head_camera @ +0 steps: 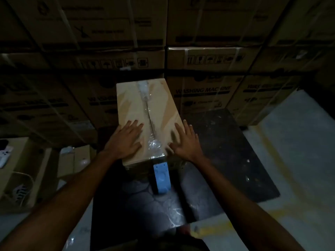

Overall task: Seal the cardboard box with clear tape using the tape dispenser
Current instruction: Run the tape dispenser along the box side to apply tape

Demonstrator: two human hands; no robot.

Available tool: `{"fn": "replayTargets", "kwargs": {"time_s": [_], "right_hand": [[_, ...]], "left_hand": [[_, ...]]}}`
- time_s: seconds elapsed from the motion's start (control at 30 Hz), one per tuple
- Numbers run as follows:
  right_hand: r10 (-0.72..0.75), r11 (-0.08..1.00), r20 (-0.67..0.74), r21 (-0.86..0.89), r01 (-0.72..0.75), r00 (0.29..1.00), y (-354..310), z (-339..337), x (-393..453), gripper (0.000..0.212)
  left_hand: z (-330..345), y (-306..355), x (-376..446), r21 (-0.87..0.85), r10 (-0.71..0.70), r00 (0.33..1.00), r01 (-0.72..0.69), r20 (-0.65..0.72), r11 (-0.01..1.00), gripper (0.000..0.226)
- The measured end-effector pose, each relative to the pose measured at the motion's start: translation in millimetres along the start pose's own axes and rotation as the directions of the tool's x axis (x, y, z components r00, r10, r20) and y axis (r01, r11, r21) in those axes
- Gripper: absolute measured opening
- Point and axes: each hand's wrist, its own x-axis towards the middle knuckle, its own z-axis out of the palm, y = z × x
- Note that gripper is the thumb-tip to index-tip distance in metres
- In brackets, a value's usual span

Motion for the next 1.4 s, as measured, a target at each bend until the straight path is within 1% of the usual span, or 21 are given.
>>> {"fn": "replayTargets", "kwargs": {"time_s": [0.13,0.23,0.33,0.4,0.53,0.63,0.8,0.87,0.9,0.93,1.0,1.07,1.23,1.33,1.4], "right_hand": [[0.033,0.999,0.049,0.02,-0.034,0.998,3.0,21.3,-21.3,0.097],[0.054,0.999,0.04,0.004,-0.054,0.998,4.8,39.8,-33.2,0.097],[0.062,0.998,-0.001,-0.01,-0.062,0.998,6.8,54.7,-43.3,0.097],[0.068,0.998,-0.05,-0.009,-0.069,0.996,6.5,64.0,-50.8,0.095],[0.126,0.991,-0.159,0.071,-0.116,0.979,1.3,80.2,-61.6,0.089],[0.195,0.978,-0.225,0.116,-0.173,0.955,-2.5,94.3,-72.1,0.09],[0.356,0.912,-0.306,0.322,-0.256,0.883,-15.2,114.1,-93.1,0.102],[0.421,0.851,-0.274,0.45,-0.272,0.865,-15.6,123.0,-97.0,0.104],[0.449,0.793,-0.211,0.543,-0.278,0.869,-15.0,126.3,-98.4,0.104],[0.458,0.719,-0.126,0.634,-0.284,0.88,-14.0,129.1,-99.6,0.101],[0.438,0.608,0.03,0.727,-0.321,0.898,-14.3,131.8,-101.5,0.089],[0.423,0.576,0.08,0.745,-0.336,0.902,-11.5,136.1,-101.0,0.078],[0.379,0.628,0.081,0.709,-0.321,0.922,-11.0,135.6,-102.5,0.055],[0.408,0.635,0.046,0.703,-0.32,0.912,-13.2,135.1,-107.9,0.033],[0.442,0.65,0.017,0.683,-0.333,0.897,-15.3,134.7,-110.9,0.035]], "left_hand": [[12.4,-0.5,-8.6,-0.02,0.106,0.991,-0.105,0.076,0.994,0.071],[17.4,-0.5,-11.1,-0.043,0.157,0.979,-0.153,0.131,0.987,0.066],[18.3,-1.0,-11.6,-0.015,0.185,0.967,-0.185,0.176,0.983,0.071],[20.2,-1.2,-11.7,0.0,0.192,0.966,-0.195,0.174,0.981,0.074],[26.1,-3.8,-8.7,0.022,0.205,0.965,-0.211,0.162,0.977,0.072],[29.7,-4.0,-7.6,0.034,0.204,0.966,-0.212,0.161,0.977,0.071],[34.4,-2.2,-8.7,0.054,0.211,0.967,-0.22,0.14,0.974,0.063],[35.0,-2.1,-8.8,0.048,0.214,0.966,-0.223,0.146,0.974,0.062],[34.8,-2.2,-8.5,0.046,0.215,0.965,-0.224,0.148,0.974,0.063],[34.4,-2.2,-8.1,0.047,0.218,0.965,-0.227,0.149,0.973,0.064],[33.3,-0.1,-7.0,0.055,0.227,0.962,-0.237,0.15,0.97,0.067],[33.1,3.4,-5.9,0.058,0.226,0.962,-0.236,0.152,0.97,0.064],[37.1,9.1,-1.9,0.064,0.198,0.969,-0.21,0.149,0.976,0.055],[39.2,9.7,-0.3,0.052,0.187,0.973,-0.195,0.139,0.979,0.055],[38.8,11.8,-0.4,0.044,0.182,0.974,-0.189,0.134,0.981,0.056]]}}
